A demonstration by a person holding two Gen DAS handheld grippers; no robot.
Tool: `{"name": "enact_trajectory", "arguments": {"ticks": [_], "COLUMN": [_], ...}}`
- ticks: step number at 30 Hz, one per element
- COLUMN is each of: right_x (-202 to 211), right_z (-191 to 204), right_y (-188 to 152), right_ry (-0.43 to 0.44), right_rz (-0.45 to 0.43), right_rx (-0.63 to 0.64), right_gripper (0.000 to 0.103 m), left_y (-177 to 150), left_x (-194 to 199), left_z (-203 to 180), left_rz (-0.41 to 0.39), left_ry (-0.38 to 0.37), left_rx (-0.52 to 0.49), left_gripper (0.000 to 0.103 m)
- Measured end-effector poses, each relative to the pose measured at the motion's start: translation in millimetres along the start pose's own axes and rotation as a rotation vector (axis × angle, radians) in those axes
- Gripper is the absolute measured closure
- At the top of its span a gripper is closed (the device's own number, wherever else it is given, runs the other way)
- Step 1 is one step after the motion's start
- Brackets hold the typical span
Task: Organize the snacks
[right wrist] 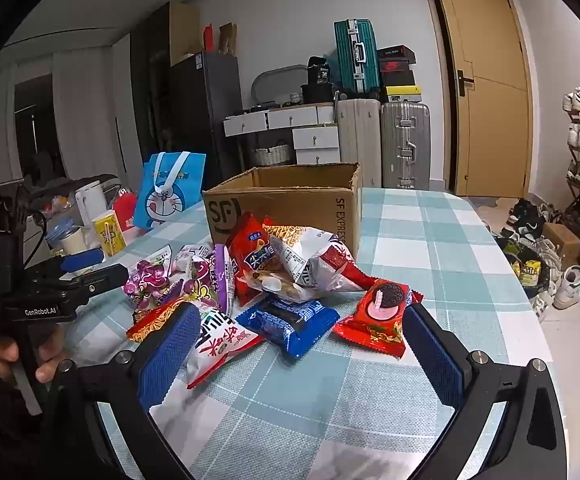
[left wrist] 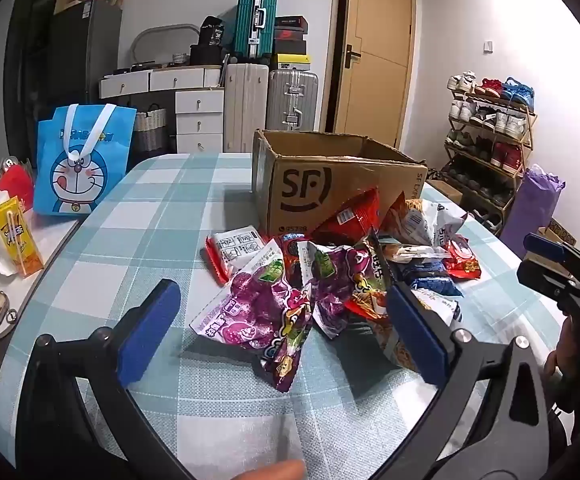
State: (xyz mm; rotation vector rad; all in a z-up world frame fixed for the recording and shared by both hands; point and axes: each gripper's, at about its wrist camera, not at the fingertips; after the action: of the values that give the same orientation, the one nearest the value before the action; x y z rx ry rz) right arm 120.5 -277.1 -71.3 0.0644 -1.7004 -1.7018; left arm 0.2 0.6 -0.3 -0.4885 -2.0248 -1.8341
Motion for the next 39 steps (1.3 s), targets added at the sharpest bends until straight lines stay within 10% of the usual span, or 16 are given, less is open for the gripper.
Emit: {"name": "enact_trajectory", "arguments": {"ticks": [39], "right_x": [-0.8], "right_z": [-0.6], "right_y": [0.1], "right_ry": [-0.003], "right_rz": [-0.002], "right_rx": [0.005], "right_gripper": [0.0], "left_y": [-0.7], "left_x": [1.0], "left_z": [-5.9], "left_rz": [-0.01], "left_ry": [-0.005], "left_rx": [-0.018], "left_gripper": [0.0]}}
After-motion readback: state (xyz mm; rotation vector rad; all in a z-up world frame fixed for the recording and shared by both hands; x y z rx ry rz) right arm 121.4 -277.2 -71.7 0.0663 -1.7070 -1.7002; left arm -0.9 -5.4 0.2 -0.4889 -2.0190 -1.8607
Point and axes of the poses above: each gripper's, at about its wrist camera, not at the fingertips, and x roughly against the way its jaws point, z to its left, y to its top
